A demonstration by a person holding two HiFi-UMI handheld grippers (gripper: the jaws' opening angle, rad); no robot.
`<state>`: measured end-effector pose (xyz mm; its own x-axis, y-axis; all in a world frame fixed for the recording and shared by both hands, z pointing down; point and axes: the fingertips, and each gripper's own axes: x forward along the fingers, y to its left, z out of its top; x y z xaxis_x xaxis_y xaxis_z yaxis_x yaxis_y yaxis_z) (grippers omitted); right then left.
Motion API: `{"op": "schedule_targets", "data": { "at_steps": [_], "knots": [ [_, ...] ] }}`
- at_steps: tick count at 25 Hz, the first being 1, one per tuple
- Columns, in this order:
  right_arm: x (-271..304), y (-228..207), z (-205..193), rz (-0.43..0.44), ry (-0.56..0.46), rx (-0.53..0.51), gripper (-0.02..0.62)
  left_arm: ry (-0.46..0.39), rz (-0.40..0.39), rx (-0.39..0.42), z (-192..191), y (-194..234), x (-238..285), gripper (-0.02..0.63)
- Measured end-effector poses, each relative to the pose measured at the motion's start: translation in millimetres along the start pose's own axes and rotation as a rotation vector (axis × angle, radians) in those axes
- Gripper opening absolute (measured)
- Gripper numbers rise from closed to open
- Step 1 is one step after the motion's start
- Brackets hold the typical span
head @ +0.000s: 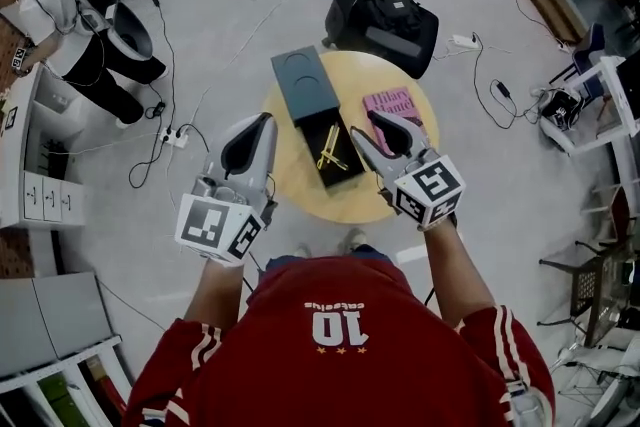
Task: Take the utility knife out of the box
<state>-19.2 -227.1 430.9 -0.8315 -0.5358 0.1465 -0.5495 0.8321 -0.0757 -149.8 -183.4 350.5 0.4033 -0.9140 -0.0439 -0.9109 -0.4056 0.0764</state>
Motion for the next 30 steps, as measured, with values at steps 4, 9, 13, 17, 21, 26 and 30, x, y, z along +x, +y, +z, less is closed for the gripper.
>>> {"op": "schedule_targets", "data": {
  "at_steps": [4, 9, 13, 17, 21, 26, 30],
  "knots": [
    [19, -7, -60, 0.05, 0.134, 0.026, 0.141, 0.023, 0.01, -0.005, -7, 2, 0, 0.003],
    [43, -8, -145, 0.125, 0.344, 0.004, 0.141, 0.031, 0.02, -0.004, -10, 4, -1, 0.003],
    [57, -8, -210, 0.161, 0.484, 0.013, 0.141, 0.043, 0.038, -0.005, -14, 6, -8, 0.003],
    [68, -14, -263, 0.164, 0.583, 0.023, 0.136, 0.066, 0.059, -0.004, -25, 13, -13, 0.003],
    [78, -18, -301, 0.165, 0.681, 0.014, 0.126, 0.065, 0.069, -0.03, -28, 20, -12, 0.003],
    [89, -16, -337, 0.168, 0.8, -0.025, 0.124, 0.079, 0.072, -0.029, -33, 23, -15, 0.003],
    [93, -19, -356, 0.143, 0.871, -0.055, 0.114, 0.093, 0.088, -0.038, -40, 29, -21, 0.003]
  ]
}}
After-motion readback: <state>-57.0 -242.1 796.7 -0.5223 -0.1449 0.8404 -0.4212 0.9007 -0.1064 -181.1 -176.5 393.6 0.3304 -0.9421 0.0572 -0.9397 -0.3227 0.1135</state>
